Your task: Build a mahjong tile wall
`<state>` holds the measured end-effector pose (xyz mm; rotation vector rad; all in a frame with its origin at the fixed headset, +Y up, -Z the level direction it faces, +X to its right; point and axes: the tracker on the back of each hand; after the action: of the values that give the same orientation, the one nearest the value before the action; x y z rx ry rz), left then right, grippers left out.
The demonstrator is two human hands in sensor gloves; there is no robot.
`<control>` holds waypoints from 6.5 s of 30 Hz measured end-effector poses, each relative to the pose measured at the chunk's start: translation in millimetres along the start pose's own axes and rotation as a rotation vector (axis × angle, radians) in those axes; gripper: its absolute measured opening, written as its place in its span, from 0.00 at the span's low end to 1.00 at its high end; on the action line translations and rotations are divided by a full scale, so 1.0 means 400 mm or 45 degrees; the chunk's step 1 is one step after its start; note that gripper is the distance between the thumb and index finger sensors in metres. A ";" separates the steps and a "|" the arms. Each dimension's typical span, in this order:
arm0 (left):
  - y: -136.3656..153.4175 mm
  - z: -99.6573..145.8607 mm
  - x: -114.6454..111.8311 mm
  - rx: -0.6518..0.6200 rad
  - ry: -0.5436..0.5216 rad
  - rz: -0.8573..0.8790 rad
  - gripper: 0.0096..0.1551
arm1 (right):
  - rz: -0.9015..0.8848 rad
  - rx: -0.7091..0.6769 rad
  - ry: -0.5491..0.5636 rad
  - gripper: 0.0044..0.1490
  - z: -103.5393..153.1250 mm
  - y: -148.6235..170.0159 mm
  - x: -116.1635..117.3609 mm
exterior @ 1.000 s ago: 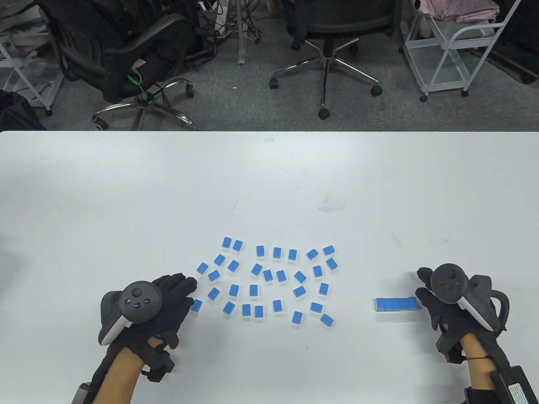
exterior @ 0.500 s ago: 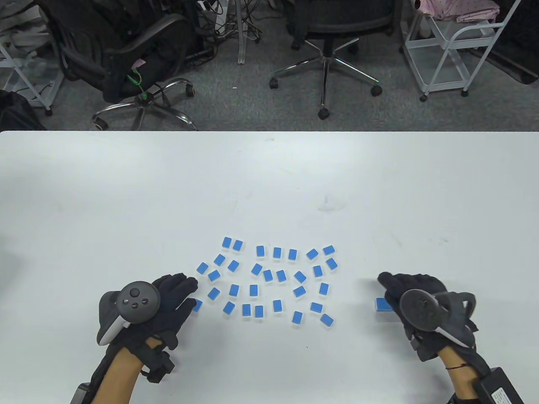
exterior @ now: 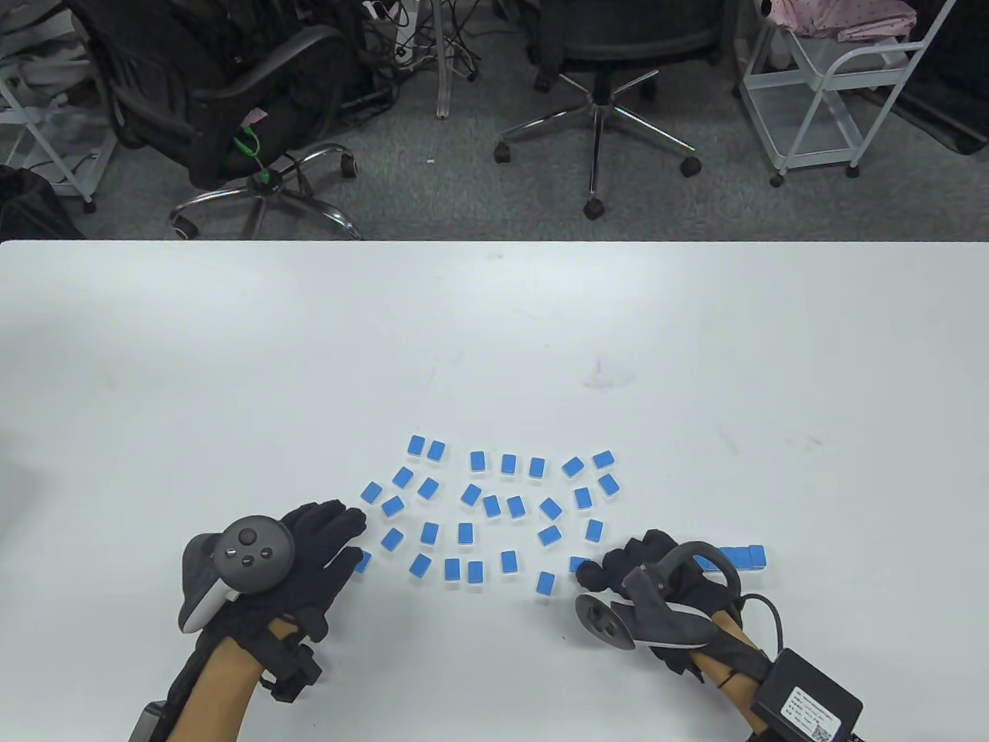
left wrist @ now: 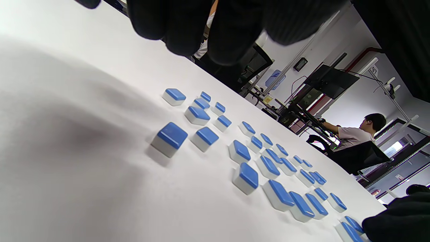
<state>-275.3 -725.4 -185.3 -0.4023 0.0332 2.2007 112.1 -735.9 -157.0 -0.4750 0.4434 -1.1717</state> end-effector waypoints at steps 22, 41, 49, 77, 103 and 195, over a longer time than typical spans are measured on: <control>-0.003 0.001 0.000 0.000 -0.009 0.024 0.35 | -0.049 0.425 -0.123 0.37 -0.037 0.175 -0.085; -0.006 -0.003 0.002 -0.015 0.002 0.030 0.35 | 0.034 0.698 -0.567 0.34 -0.207 0.270 0.073; -0.007 -0.001 0.002 -0.015 -0.002 0.032 0.35 | 0.080 0.671 -0.455 0.42 -0.169 0.262 0.033; -0.005 -0.002 -0.001 0.000 0.018 0.039 0.35 | 0.055 0.391 -0.280 0.36 -0.187 0.048 0.001; 0.008 -0.003 0.002 0.056 0.026 0.065 0.35 | -0.205 0.814 -0.578 0.33 -0.144 0.364 0.105; 0.004 -0.006 -0.008 0.037 0.054 0.056 0.35 | -0.174 0.922 -0.384 0.34 -0.091 0.416 0.032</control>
<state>-274.1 -729.5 -186.8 -0.4359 0.0983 2.2324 222.7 -700.3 -282.4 -0.0429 -0.2831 -1.2745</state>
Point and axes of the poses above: the tracker on the back of each hand, its own y axis roughly to the little-finger side, its own z axis roughly from the fingertips to the wrist, x = y × z, and after that the axes turned 4 degrees about z, right-handed
